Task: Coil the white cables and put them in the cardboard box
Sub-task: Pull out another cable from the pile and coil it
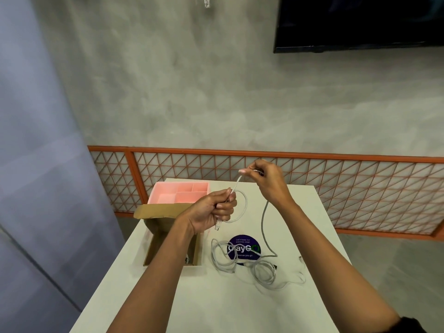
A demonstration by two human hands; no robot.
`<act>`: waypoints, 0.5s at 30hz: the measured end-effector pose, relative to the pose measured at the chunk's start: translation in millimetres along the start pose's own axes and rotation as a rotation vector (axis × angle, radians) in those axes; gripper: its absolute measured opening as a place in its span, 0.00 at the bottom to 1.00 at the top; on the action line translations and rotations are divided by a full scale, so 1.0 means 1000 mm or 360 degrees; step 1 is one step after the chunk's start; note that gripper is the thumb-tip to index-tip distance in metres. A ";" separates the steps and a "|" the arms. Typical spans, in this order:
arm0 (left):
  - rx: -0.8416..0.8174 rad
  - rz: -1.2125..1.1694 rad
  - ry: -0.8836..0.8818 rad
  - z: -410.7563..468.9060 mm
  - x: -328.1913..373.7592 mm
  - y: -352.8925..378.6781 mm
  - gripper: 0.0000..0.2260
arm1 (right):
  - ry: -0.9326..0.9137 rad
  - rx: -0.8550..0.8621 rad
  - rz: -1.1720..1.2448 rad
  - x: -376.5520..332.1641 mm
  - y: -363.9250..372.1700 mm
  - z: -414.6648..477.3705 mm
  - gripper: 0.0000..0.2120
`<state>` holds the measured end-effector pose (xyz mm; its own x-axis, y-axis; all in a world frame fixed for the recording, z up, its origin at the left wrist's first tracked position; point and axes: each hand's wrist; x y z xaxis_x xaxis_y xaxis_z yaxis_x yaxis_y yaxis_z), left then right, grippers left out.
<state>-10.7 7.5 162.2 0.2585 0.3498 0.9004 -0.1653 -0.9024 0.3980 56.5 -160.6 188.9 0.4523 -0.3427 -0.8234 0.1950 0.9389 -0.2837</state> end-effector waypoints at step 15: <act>0.0159 -0.0445 0.0366 0.008 0.023 0.006 0.20 | 0.0451 -0.0653 -0.0042 0.037 0.015 -0.045 0.14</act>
<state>1.8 8.1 184.1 0.0579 0.6232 0.7799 -0.0222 -0.7802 0.6251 36.9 -157.9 132.7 0.1862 -0.3977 -0.8984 -0.1814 0.8848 -0.4293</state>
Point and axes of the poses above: each hand's wrist, its own z-axis towards the middle knuckle, its own y-axis out of the palm, x = y × z, and after that the axes turned 14 degrees about x, right-handed
